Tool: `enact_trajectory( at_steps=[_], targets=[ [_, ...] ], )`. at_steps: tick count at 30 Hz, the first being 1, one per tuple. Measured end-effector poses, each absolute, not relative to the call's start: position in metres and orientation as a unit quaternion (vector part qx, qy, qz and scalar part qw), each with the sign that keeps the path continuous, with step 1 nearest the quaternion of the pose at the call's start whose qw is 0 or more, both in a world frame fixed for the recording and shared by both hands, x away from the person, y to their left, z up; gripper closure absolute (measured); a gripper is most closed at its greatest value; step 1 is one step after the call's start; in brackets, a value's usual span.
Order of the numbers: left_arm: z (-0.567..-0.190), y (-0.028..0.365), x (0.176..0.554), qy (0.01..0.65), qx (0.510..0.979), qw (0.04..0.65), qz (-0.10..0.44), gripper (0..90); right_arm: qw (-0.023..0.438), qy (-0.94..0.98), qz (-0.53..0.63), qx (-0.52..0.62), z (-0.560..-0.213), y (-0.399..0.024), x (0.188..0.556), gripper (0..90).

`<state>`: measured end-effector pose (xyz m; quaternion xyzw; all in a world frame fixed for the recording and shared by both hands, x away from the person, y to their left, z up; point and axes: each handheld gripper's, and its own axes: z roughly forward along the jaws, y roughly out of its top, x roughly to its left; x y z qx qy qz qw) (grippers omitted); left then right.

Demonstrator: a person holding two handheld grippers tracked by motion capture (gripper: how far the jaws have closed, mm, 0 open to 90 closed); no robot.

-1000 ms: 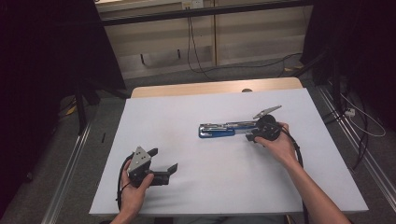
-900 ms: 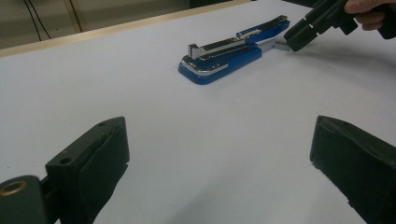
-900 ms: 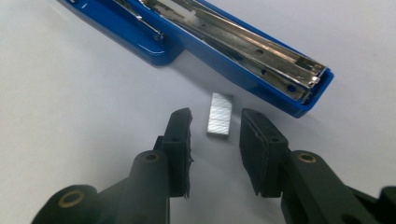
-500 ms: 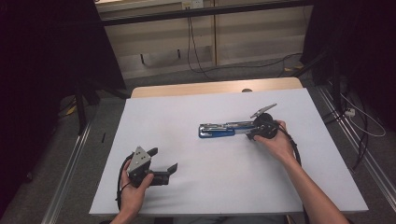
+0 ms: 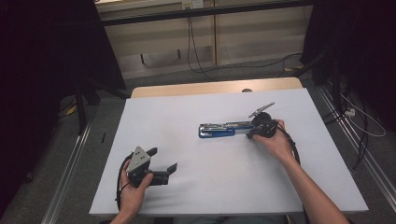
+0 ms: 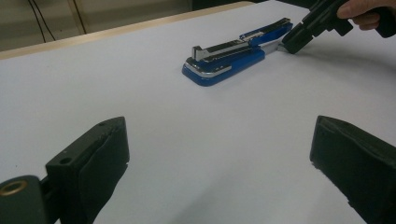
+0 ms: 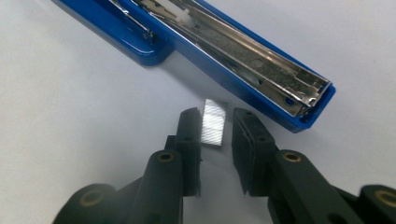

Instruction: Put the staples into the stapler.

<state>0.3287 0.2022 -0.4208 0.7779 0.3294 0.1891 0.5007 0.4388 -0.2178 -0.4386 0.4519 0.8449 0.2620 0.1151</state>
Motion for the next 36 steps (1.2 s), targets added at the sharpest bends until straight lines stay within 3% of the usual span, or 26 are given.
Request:
enact_trajectory(
  at_steps=[6,36],
  targets=[
    [-0.4204,0.2019,0.3274,0.328,0.778,0.503,0.188,4.8,0.116,0.845,0.262,0.452,-0.4385,-0.2167,0.4383,79.1],
    [-0.4222,0.2065,0.3312,0.343,0.777,0.494,0.188,4.0,0.106,0.841,0.291,0.443,-0.4345,-0.2189,0.4308,79.3]
  ],
)
